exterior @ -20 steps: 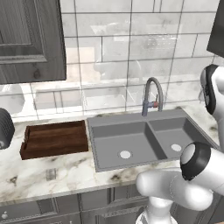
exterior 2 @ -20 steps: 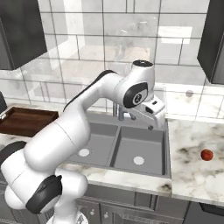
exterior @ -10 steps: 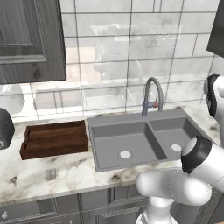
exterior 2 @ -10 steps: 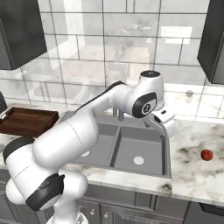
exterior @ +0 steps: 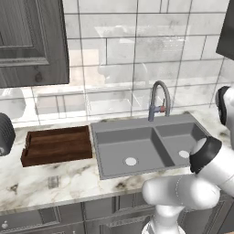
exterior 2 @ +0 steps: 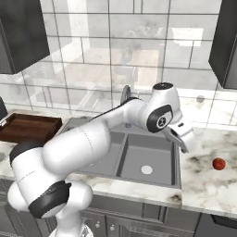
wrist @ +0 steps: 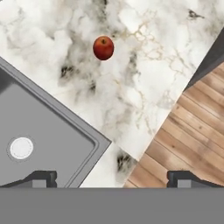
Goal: Pick up all produce items and place them in the sink. Turn on the sink faucet to wash them. Then turn the sink off and put them in the tray.
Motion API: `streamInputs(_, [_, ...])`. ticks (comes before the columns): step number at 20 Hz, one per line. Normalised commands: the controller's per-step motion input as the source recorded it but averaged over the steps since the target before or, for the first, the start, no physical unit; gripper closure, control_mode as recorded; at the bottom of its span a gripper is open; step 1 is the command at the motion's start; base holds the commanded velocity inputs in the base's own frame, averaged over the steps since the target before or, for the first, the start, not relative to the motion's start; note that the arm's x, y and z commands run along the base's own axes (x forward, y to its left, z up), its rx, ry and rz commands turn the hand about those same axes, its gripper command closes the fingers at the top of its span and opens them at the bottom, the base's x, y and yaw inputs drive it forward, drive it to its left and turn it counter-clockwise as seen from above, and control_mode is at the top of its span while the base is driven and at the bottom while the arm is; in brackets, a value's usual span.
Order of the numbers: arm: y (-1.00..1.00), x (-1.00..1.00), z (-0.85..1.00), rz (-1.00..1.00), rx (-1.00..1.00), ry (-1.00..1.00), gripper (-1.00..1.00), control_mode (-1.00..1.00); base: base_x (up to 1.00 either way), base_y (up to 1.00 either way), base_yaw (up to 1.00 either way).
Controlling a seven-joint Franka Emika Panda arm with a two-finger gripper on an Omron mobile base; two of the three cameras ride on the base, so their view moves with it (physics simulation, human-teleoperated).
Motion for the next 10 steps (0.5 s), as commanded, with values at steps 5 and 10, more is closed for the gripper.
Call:
streamInputs(5, [-0.48, 0.10, -0.04, -0.10, 0.00, 0.08, -1.00, -1.00, 0.00, 0.00, 0.00])
streamInputs(10, [-0.44, 0.19, -0.11, -0.09, 0.00, 0.03, -1.00, -1.00, 0.00, 0.00, 0.00])
